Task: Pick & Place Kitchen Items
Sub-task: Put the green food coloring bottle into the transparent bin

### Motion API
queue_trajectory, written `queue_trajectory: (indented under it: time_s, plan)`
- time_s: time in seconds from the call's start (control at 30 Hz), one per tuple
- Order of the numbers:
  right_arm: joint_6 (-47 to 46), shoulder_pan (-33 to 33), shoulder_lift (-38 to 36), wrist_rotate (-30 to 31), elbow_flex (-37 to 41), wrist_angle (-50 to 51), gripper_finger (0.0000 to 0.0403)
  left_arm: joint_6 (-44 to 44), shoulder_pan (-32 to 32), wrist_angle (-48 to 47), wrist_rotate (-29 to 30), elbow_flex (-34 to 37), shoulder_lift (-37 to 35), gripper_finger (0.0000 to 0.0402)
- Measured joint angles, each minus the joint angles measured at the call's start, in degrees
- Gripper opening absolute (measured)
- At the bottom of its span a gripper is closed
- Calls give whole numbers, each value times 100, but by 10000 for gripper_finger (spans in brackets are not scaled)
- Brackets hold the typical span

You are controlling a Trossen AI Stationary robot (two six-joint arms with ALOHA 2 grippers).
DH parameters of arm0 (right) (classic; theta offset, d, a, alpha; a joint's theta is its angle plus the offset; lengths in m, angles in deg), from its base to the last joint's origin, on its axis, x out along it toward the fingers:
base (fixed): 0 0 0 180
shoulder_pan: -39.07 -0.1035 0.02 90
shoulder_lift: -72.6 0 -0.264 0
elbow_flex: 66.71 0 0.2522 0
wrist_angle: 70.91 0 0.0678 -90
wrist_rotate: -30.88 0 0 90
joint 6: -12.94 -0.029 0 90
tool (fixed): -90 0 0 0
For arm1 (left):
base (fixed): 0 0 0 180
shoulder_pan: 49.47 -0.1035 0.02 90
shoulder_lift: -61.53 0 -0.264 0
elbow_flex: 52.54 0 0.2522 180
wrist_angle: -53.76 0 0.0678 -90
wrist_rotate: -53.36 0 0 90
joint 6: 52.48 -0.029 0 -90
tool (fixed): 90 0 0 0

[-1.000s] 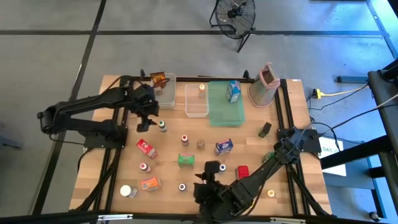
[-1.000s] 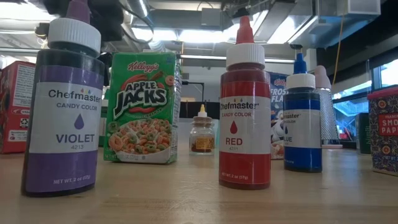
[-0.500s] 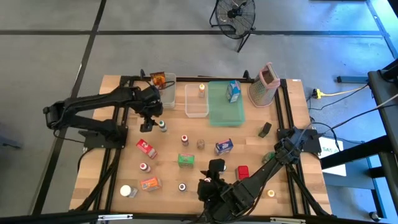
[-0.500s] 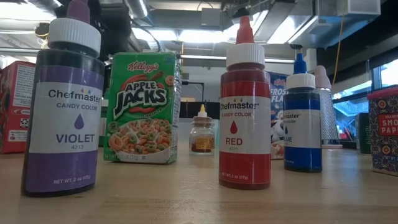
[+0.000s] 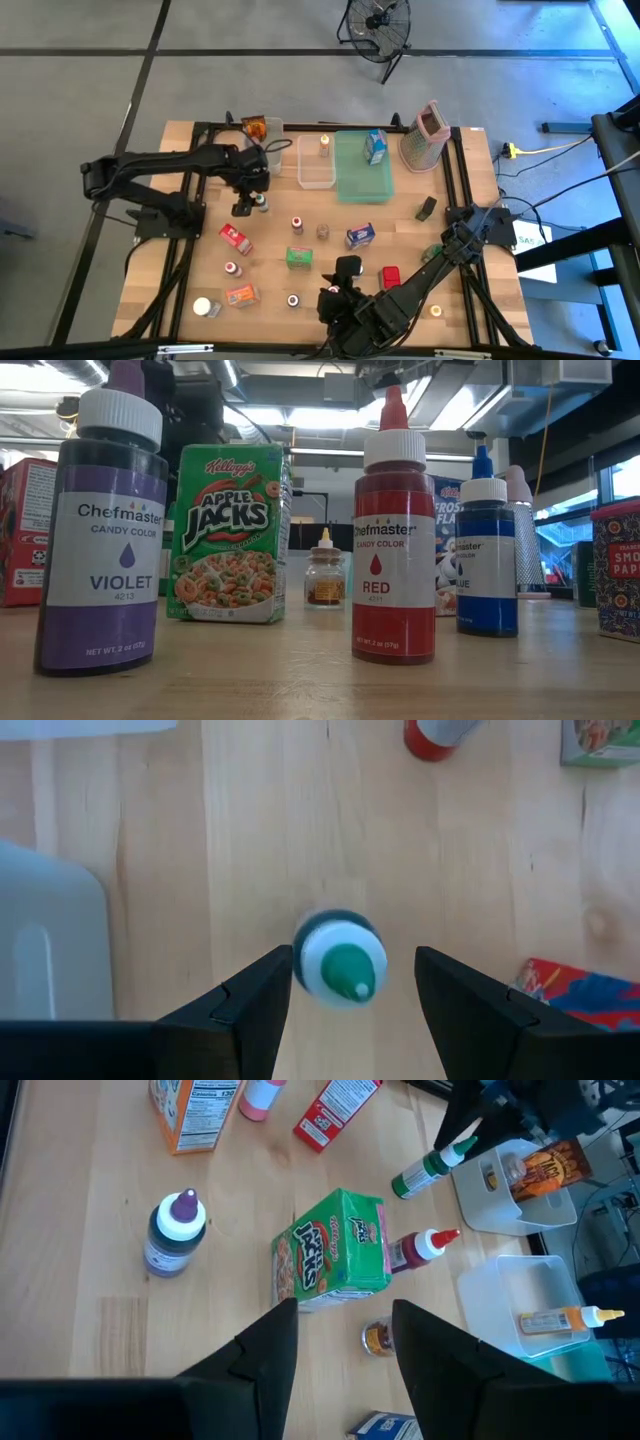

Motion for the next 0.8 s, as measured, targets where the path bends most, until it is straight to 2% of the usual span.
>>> queue_trajectory:
  time_s: [0.27, 0.6, 0.8]
  plan:
    - [0, 0, 0, 2, 0, 0, 165, 76, 7, 32, 38, 9, 382, 204]
    - [-72, -3, -2, -44, 0, 32, 165, 74, 7, 144, 18, -7, 572, 151]
    - [-140, -9, -2, -45, 0, 159, 165, 202, 7, 205, 17, -5, 578, 152]
